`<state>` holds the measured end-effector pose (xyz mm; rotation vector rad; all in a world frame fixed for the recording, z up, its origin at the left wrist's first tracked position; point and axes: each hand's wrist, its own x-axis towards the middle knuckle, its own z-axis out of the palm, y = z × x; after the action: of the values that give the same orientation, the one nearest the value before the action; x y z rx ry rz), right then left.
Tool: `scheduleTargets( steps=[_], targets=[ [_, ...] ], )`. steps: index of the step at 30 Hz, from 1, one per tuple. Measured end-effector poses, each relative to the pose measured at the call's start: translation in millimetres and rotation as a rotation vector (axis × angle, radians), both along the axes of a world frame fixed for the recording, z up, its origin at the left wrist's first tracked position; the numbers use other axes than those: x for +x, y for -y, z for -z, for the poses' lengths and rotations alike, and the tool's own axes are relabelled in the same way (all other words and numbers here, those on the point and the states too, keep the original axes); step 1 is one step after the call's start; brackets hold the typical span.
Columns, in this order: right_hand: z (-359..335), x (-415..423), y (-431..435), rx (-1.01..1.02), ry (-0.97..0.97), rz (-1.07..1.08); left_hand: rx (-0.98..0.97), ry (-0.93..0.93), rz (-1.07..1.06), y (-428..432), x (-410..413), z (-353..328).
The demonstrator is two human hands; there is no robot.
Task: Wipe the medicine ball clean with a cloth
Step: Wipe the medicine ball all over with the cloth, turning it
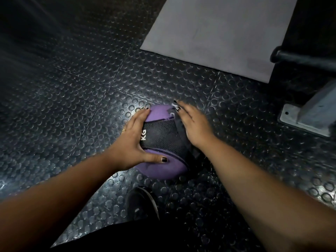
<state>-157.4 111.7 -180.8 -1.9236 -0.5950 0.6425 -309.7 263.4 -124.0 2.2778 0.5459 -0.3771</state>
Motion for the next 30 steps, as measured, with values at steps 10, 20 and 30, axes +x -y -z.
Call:
scheduleTargets(
  steps=[10,20,30],
  targets=[
    [31.3,20.8,59.5,-0.123,-0.237,0.381,-0.038,0.030,-0.080,-0.9,5.2,-4.1],
    [-47.4,-64.3,-18.5,-0.346,0.555,-0.184,-0.051,-0.016,-0.087,3.8,-1.8,7.6],
    [-51.7,41.9,-90.7,-0.728,0.069,-0.429,0.009,-0.053,-0.079,14.2,6.1,-0.9]
  ],
)
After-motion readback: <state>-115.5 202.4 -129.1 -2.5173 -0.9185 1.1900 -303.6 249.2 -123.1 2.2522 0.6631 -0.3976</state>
